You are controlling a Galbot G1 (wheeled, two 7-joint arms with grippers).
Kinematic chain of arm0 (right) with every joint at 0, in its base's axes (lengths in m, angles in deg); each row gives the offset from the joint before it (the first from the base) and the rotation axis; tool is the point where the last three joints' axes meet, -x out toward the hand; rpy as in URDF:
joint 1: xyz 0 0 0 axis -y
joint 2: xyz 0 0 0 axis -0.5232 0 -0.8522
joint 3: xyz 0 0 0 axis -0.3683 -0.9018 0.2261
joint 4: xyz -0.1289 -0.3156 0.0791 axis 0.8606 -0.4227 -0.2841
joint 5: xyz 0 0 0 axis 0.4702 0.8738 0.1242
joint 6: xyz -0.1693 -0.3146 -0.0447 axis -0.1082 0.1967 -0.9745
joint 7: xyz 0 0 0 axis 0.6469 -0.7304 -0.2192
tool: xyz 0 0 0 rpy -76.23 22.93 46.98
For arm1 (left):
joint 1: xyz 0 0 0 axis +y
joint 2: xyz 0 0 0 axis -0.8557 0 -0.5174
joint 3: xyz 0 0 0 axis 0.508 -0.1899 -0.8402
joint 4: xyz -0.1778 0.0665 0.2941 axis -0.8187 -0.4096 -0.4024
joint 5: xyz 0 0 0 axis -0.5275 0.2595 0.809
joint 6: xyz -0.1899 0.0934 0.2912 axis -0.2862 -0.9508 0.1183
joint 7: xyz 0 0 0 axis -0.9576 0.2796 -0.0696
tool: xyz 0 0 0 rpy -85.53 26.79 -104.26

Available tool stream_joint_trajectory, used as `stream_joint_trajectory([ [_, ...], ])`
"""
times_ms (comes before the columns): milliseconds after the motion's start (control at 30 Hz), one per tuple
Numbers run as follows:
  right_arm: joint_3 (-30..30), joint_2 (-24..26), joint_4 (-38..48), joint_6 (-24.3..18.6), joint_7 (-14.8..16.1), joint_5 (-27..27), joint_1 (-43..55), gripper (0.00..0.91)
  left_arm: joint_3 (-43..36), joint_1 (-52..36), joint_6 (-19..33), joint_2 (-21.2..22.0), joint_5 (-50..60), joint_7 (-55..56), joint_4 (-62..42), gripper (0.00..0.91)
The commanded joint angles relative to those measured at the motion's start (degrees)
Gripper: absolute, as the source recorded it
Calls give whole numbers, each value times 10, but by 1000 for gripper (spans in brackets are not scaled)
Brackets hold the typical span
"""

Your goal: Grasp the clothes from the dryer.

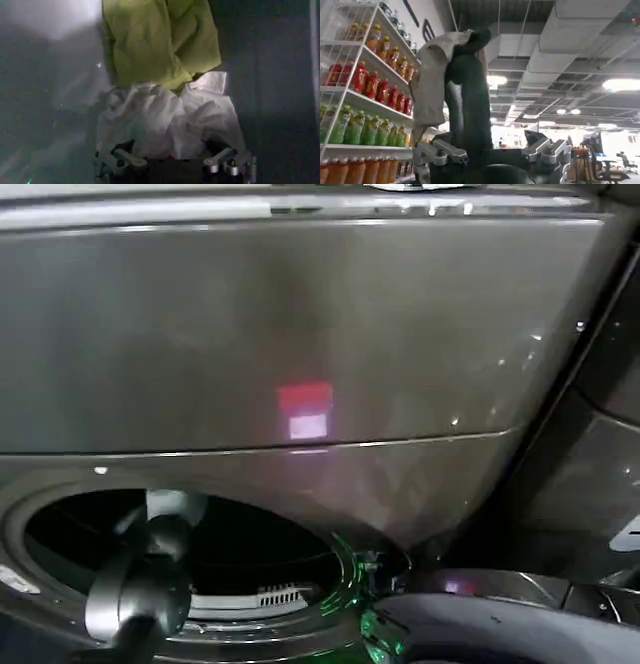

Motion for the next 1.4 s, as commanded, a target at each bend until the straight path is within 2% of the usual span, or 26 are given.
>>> stream_joint_trajectory([
  [33, 0, -3, -3, 0, 0, 2, 0, 907, 21, 23, -37, 4, -48, 0, 32, 0],
  [167, -3, -5, -5, 2, 7, 22, 1, 907, 31, 57, -58, 5, -124, 33, 112, 0],
  [233, -8, -5, -9, 2, 15, 28, 3, 907, 21, 65, -86, 2, -206, 91, 128, 0],
  [333, -12, -5, -16, 6, 17, 32, 5, 907, 7, 79, -139, 3, -291, 145, 178, 0],
  [533, -19, -4, -15, -1, 26, 32, 8, 907, 12, 111, -256, 27, -463, 324, 259, 0],
  [633, -21, -4, -18, 0, 25, 32, 10, 907, -2, 142, -280, 35, -540, 392, 327, 0],
  [767, -21, -6, -20, -1, 25, 31, 8, 907, -9, 177, -303, 44, -715, 463, 415, 0],
  [1033, -23, -9, -25, -5, 27, 29, 6, 907, -15, 219, -306, 55, -804, 526, 483, 0],
  [1100, -24, -11, -29, -6, 36, 25, 7, 907, -21, 226, -307, 55, -802, 525, 491, 0],
  [1167, -22, -14, -43, 20, 29, 27, 8, 907, -23, 228, -308, 54, -800, 522, 489, 0],
  [1200, -24, -14, -43, 21, 21, 23, 8, 907, -23, 230, -309, 54, -798, 521, 491, 0],
  [1267, -28, -16, -44, 12, 27, -5, 5, 907, -23, 230, -310, 53, -798, 520, 490, 0],
  [1400, -27, -17, -48, 17, 27, -8, 8, 907, -22, 231, -310, 50, -796, 514, 492, 0],
])
